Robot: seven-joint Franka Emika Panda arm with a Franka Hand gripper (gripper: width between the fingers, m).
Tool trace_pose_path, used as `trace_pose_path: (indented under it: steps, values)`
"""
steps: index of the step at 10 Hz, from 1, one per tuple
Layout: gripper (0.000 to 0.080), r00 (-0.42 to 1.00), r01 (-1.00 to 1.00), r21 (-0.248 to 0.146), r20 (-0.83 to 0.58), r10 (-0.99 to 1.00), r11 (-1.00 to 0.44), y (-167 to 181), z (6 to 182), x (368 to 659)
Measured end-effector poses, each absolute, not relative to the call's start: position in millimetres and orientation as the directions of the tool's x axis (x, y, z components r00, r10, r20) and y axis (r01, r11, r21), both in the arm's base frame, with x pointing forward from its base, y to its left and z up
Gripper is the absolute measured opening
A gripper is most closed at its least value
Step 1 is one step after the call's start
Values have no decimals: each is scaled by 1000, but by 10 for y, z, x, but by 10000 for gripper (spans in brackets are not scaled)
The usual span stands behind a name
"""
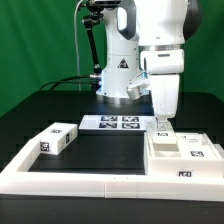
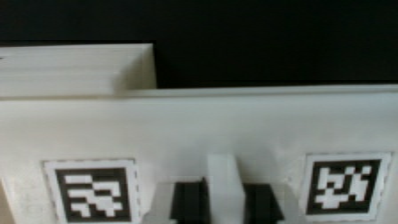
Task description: Assemble cabinet
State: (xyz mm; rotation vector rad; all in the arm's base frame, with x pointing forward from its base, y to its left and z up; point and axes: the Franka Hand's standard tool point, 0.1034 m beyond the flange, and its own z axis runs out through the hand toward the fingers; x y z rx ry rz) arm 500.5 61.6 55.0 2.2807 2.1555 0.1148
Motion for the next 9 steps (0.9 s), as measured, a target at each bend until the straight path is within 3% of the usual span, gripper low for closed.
trace_pose_path:
  steps: [9]
  values:
    - [71,42,996,76,64,997,-47,589,577,5641]
